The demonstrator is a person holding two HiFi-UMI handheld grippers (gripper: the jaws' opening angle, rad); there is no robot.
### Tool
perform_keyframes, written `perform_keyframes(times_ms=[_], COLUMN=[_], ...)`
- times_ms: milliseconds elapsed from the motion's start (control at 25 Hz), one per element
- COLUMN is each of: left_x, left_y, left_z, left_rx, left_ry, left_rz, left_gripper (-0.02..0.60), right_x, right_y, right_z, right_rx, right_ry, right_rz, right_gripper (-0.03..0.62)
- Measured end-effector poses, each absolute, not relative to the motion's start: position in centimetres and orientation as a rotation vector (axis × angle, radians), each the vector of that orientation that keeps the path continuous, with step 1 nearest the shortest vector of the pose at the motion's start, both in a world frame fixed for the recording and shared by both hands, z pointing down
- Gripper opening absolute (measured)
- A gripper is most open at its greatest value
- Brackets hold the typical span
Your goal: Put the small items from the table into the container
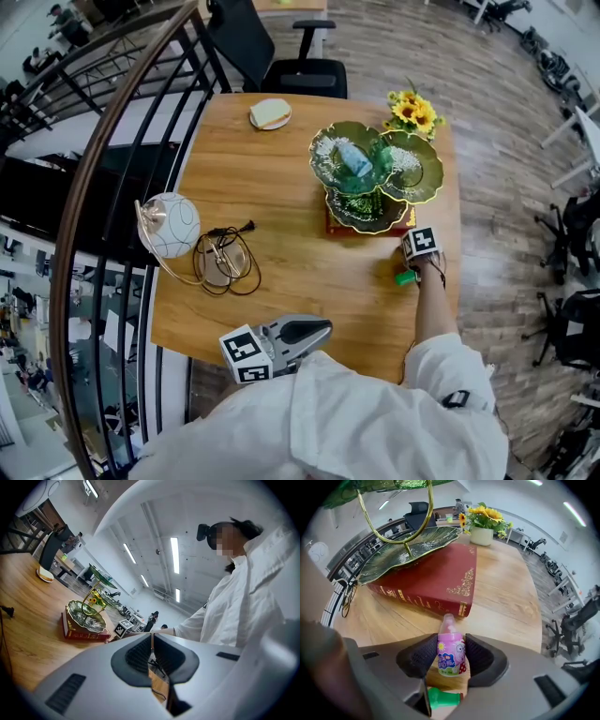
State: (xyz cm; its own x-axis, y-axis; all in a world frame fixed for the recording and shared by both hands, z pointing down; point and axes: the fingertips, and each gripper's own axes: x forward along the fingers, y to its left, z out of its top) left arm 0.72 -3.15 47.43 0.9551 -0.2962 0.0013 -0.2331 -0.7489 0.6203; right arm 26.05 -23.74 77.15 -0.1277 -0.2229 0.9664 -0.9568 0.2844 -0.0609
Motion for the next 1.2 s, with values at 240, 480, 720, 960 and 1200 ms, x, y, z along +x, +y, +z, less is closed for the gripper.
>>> perform_keyframes(times_ms=[240,480,720,960,1200], left_x=[0.6,0.9,1.3,1.2,1.1], left_y=[-3.0,-2.7,-2.3,-2.0,-1.7], left_z=[47.3,46.9,46.5,46.0,45.6], left_rx=[2.453,2.465,2.485,2.502,2.512], left_ry=[-0.374,-0.356,-0.323,-0.310,-0.299], left_rz=[-0.134,-0.140,-0.147,-0.156,-0.168], left_gripper=[0.009,0.009,0.009,0.009,0.009], right_x=[25.8,26.6,28.3,30.3,31.5], right_y=[-23.7,-24.1,-24.9,-26.2,-28.2], right_z=[76.8,73.8,69.7,64.4,57.3], right_rx=[1.156,1.274,1.428,1.590,1.719], right_ry=[-1.588,-1.674,-1.765,-1.858,-1.949], right_rz=[0.997,1.087,1.191,1.186,1.026], right_gripper=[0.176,0.176,0.176,0.176,0.176])
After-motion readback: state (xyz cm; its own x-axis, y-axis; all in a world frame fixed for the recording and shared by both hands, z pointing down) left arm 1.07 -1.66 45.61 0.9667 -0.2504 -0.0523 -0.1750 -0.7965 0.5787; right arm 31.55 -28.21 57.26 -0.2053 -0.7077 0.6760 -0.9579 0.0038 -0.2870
